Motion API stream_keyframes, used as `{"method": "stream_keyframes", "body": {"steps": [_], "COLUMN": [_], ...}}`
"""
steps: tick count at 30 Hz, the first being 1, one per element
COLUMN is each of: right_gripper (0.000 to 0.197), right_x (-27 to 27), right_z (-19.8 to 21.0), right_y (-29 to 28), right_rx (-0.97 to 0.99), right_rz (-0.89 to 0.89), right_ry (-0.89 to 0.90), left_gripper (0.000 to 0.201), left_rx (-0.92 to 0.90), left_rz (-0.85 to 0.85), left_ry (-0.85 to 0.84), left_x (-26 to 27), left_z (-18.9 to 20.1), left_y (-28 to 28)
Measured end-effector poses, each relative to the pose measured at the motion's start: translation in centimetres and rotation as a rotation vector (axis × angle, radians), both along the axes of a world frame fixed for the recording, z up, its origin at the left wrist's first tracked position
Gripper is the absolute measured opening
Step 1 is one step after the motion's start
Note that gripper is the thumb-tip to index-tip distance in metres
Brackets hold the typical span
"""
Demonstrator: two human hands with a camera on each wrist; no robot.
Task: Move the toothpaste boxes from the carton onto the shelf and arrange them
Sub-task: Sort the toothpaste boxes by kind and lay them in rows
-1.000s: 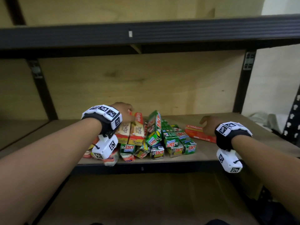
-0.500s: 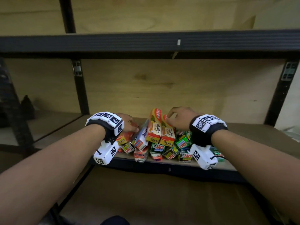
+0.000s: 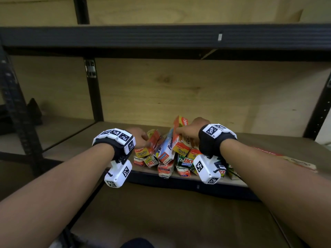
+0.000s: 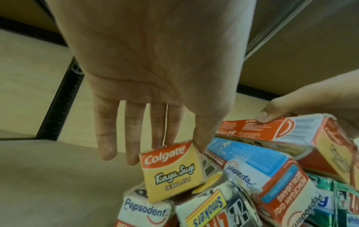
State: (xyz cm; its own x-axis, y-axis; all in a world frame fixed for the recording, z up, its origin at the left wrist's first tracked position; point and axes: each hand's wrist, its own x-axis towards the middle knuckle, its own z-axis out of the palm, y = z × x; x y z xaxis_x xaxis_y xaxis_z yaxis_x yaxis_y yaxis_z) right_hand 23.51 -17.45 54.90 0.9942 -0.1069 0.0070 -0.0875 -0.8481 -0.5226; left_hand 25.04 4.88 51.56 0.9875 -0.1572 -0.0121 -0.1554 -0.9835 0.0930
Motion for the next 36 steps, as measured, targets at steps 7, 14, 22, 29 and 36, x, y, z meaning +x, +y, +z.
{"method": "stream_keyframes", "body": {"steps": [7,14,22,29,36], "right_gripper": [0.03,0.017,0.025,0.021,0.037], "right_x": [0.0,-3.1,-4.9,-8.2,-10.9], "right_z": [-0.1,1.6,4.3,5.7,5.9], "right_y": [-1.0,-2.6,-6.3,-13.5,-22.0], "right_rx": [0.488,0.569,0.33,0.176,-0.083], "right_rz": [-0.005,0.104,0.18,0.235,0.114], "right_ry": [0.102,0.141,0.014,-0.014,-0.058], "left_gripper": [0.057,0.065,0.078,0.054,0.053], "left_rx": [-0.152,-0.656,-1.151,-1.006,-0.649], "left_rz": [-0.024,-0.006,-0.094,-0.291,-0.456], "left_ry": [-0.047,-0.046,0.173,0.136,-0.077], "left_x": [-0.1,-0.4,-1.1,-2.9,-2.9], "left_z": [0.8,3.8,5.0,6.8,6.5], "left_y": [-0.2,-1.4,-5.3,-10.1,-20.1]}}
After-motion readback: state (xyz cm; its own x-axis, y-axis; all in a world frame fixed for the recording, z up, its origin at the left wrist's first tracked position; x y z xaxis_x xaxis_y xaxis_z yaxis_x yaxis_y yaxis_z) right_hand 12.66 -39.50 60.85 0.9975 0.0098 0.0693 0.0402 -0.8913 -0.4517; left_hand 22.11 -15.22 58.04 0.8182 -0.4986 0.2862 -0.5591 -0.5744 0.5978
